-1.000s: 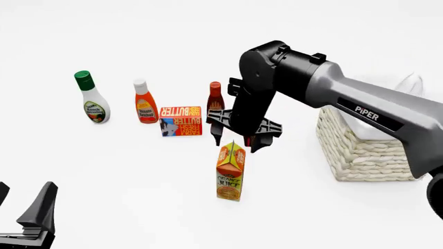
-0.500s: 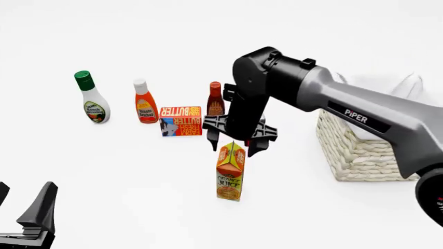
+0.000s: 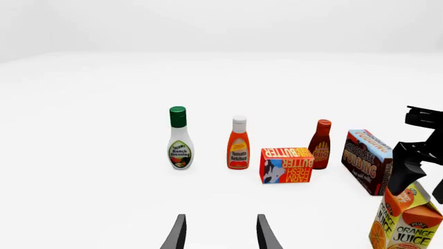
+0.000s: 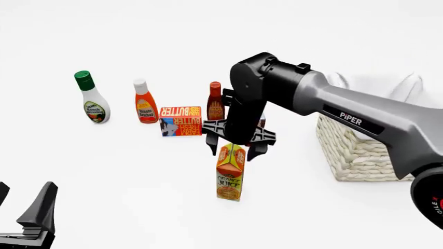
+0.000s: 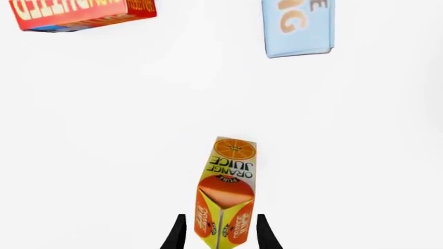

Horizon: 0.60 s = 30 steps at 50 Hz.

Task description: Pick the orange juice and place it in the basket.

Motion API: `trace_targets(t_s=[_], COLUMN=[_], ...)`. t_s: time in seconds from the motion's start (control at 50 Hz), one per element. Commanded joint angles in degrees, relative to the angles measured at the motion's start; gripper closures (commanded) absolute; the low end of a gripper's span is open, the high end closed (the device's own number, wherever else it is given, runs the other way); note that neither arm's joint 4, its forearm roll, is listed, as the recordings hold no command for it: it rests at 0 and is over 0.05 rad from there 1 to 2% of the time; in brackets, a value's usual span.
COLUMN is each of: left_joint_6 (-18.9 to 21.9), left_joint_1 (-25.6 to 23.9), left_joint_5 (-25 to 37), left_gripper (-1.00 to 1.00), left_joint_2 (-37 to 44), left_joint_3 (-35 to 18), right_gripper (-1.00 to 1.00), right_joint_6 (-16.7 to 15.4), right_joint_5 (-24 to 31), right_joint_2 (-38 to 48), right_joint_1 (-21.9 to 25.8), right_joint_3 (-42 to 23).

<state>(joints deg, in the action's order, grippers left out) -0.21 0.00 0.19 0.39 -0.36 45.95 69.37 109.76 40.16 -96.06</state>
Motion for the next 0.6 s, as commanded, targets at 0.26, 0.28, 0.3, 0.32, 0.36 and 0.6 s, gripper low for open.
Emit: trace_targets(t_s=[0.26,0.28,0.3,0.32,0.36,0.6], left_joint_6=[0.1,0.1,0.1,0.1,0.1,0.1], left_joint_1=[0.0,0.0,0.0,0.0,0.0,0.0], left_joint_5=[0.0,0.0,0.0,0.0,0.0,0.0], left_gripper=[-1.00,-1.00,-1.00,-1.00,-1.00,-1.00], left_joint_2=[-0.1,-0.1,-0.1,-0.1,-0.1,-0.1], left_joint_3=[0.0,0.0,0.0,0.0,0.0,0.0], right_gripper=[-1.00,-1.00,-1.00,-1.00,-1.00,-1.00], right_joint_6=[0.6,0.8,0.8,0.6,0.8,1.3], right_joint_5=[-2.0,-2.1,-2.1,-2.1,-2.5,-3.7], right_joint_2=[0.2,0.1,0.2,0.2,0.1,0.1], right_joint_1=[0.2,0.4,0.4,0.3,0.5,0.9], right_joint_3=[2.8,2.8,2.8,2.9,3.4,4.6])
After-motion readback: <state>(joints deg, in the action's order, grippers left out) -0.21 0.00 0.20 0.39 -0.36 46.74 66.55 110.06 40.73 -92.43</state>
